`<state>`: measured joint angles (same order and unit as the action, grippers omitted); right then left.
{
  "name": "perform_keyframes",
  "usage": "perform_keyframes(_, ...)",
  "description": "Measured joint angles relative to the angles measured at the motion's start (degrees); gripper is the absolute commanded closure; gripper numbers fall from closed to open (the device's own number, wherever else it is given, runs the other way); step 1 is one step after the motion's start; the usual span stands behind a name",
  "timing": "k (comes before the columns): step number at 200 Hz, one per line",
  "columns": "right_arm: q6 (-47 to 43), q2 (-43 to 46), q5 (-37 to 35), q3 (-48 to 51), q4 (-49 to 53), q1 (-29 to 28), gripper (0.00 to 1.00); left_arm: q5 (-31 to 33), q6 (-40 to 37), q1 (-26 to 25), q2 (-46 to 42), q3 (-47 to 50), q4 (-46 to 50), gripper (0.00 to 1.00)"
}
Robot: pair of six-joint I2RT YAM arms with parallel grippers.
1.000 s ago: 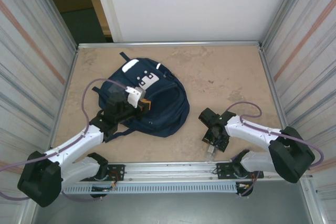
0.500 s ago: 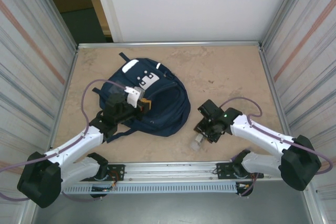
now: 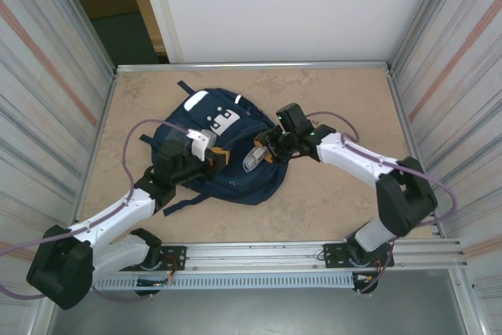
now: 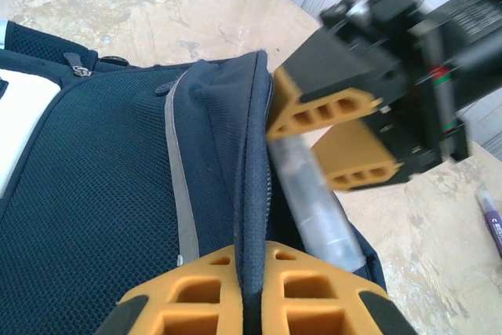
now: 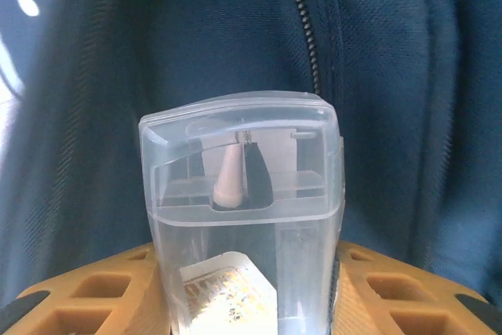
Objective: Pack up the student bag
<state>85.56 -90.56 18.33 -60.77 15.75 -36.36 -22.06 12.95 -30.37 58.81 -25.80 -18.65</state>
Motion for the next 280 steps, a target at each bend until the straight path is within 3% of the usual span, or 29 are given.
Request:
perform_keyframes(41, 2.6, -8.4, 2.3, -4.4, -3.4, -0.8, 0.53, 0.0, 0.4, 0.0, -0.4, 1.8, -2.7, 1.0)
perform_keyframes(49, 2.7, -8.8, 2.4, -4.9, -3.8, -1.0, 0.51, 0.0, 0.4, 0.0, -0.4, 2.0, -3.1, 1.0)
perform_keyframes(63, 2.8, -8.9, 2.3, -5.1, -4.0, -1.5, 0.38, 0.0, 0.4, 0.0, -0.4, 2.2, -3.7, 1.0)
perform_keyframes(96, 2.4, -8.9, 3.3, -5.2, -4.8, -1.6, 0.34, -0.1, 0.2, 0.0, -0.3, 2.4, -4.5, 1.0)
perform_keyframes(106, 2.1, -8.9, 3.7, -5.2, -4.9, -1.6, 0.37, -0.3, -0.3, 0.1, -0.3, 2.4, -4.4, 1.0)
perform_keyframes(133, 0.7, -9.6, 4.7, -5.2, -6.8, -1.6, 0.58, -0.7, -1.3, 0.3, -0.3, 2.4, -4.2, 1.0)
perform_keyframes(156, 0.6, -10.9, 4.6, -5.2, -9.0, -2.3, 0.65, -1.0, -1.9, 0.3, -0.3, 2.4, -4.2, 1.0)
perform_keyframes(188, 0.1, -14.7, 3.5, -7.0, -10.3, -3.5, 0.65, -0.8, -2.2, 0.5, -0.2, 2.5, -4.2, 1.0)
perform_keyframes(195, -0.2, -15.1, 3.1, -7.3, -10.7, -3.6, 0.7, -0.8, -2.2, 0.5, -0.2, 2.6, -4.2, 1.0)
perform_keyframes(244, -4.6, -16.0, 1.7, -7.1, -14.3, -3.8, 0.61, -0.3, -2.6, 0.8, -0.2, 3.2, -4.3, 1.0)
perform_keyframes(280, -11.7, -9.7, 0.9, -2.6, -12.7, -3.6, 0.53, 1.3, -3.3, 0.6, -0.2, 3.5, -3.7, 0.99)
